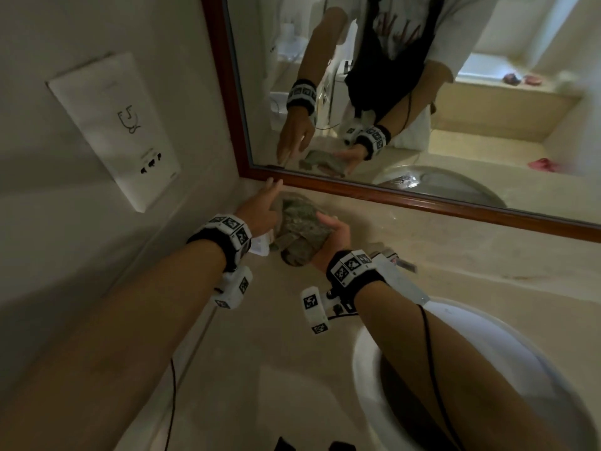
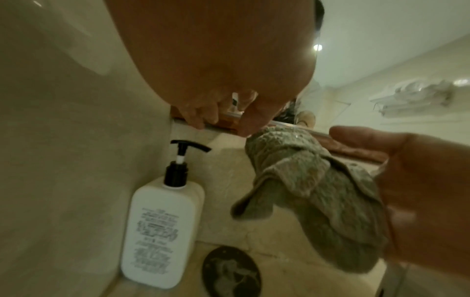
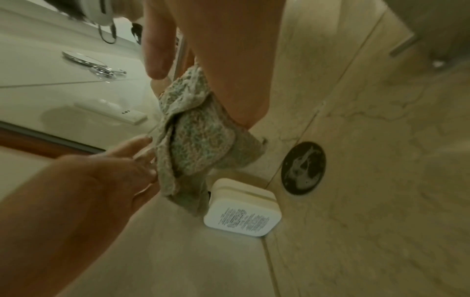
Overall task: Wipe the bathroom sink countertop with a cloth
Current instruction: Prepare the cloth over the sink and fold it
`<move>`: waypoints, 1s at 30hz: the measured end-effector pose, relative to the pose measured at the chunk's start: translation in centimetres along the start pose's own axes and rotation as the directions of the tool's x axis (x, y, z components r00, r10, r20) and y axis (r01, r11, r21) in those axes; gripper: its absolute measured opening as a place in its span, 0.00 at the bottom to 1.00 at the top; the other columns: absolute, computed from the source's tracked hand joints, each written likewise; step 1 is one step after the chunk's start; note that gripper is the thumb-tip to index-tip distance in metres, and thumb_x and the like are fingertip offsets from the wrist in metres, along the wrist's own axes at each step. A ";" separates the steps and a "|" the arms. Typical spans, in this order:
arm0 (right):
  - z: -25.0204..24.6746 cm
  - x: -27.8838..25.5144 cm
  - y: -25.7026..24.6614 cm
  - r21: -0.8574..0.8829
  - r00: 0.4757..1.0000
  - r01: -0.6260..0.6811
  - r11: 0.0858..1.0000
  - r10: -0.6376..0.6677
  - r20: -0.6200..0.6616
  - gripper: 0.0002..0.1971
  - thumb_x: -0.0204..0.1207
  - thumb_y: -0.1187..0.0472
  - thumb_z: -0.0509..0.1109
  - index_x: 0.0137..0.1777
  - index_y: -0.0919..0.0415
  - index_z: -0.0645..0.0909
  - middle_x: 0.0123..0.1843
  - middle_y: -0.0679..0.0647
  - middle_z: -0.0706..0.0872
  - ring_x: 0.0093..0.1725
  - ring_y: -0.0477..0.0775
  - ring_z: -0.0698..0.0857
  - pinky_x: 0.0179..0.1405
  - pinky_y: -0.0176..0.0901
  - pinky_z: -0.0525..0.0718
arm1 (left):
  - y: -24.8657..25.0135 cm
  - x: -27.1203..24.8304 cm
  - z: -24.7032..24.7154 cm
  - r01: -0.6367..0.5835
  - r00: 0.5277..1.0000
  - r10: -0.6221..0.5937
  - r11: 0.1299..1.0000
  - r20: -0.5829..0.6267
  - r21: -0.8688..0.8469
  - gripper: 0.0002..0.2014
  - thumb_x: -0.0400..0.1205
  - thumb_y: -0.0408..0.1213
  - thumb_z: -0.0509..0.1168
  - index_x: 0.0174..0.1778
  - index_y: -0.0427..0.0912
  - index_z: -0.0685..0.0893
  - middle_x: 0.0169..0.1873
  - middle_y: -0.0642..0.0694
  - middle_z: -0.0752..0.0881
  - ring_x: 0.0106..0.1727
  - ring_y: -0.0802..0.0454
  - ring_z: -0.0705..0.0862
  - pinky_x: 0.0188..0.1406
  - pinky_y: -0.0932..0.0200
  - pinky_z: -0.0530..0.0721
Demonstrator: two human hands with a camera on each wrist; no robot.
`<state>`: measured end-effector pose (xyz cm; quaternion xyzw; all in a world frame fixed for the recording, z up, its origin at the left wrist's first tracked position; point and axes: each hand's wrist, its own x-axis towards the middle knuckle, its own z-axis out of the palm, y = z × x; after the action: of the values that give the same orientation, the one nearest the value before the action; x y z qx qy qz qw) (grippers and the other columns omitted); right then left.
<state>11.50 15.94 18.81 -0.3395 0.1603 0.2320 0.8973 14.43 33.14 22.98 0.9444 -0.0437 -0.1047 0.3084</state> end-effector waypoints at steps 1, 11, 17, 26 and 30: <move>-0.2 -0.6 -0.1 -0.023 1.000 0.011 1.000 -0.010 0.009 0.19 0.75 0.58 0.64 0.63 0.65 0.84 0.67 0.66 0.83 0.64 0.68 0.82 0.73 0.63 0.73 | 0.8 -0.3 0.1 -0.001 1.000 0.000 0.998 -0.021 -0.057 0.34 0.84 0.31 0.57 0.85 0.50 0.51 0.85 0.46 0.49 0.84 0.47 0.54 0.80 0.49 0.61; -3.9 -6.3 -0.7 -0.046 1.000 0.022 0.999 -0.021 0.011 0.26 0.75 0.51 0.65 0.69 0.66 0.79 0.68 0.67 0.82 0.62 0.67 0.82 0.69 0.61 0.76 | 5.4 -3.2 4.4 0.155 0.988 -0.135 0.842 0.077 -0.517 0.21 0.80 0.37 0.70 0.69 0.38 0.78 0.60 0.41 0.83 0.61 0.41 0.82 0.51 0.51 0.83; -6.4 -9.8 -0.3 -0.093 0.998 0.004 0.996 -0.011 -0.065 0.26 0.78 0.48 0.65 0.69 0.67 0.79 0.66 0.66 0.84 0.63 0.67 0.83 0.70 0.62 0.76 | 7.0 -6.1 6.5 0.225 0.974 -0.174 0.829 0.146 -0.513 0.19 0.72 0.33 0.77 0.56 0.29 0.85 0.54 0.34 0.87 0.56 0.35 0.85 0.55 0.40 0.86; -9.0 -12.7 2.0 -0.204 0.993 -0.070 0.976 0.049 -0.109 0.23 0.80 0.50 0.67 0.69 0.66 0.79 0.63 0.66 0.85 0.58 0.66 0.87 0.51 0.54 0.86 | 7.3 -12.0 8.7 0.220 0.975 -0.211 0.870 0.072 -0.441 0.08 0.82 0.37 0.67 0.48 0.35 0.84 0.46 0.35 0.85 0.46 0.41 0.84 0.50 0.47 0.84; -9.4 -13.0 3.7 -0.252 0.982 -0.115 0.961 0.073 -0.171 0.23 0.77 0.51 0.71 0.67 0.65 0.81 0.63 0.65 0.87 0.61 0.66 0.86 0.56 0.59 0.85 | 5.5 -14.0 9.1 0.295 0.955 -0.281 0.850 0.099 -0.436 0.08 0.83 0.39 0.66 0.47 0.37 0.81 0.45 0.37 0.84 0.46 0.39 0.84 0.40 0.46 0.86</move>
<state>-2.57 7.95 15.89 -0.4643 0.2160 0.2655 0.8169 -1.31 25.54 21.49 0.8424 0.1186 -0.1718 0.4968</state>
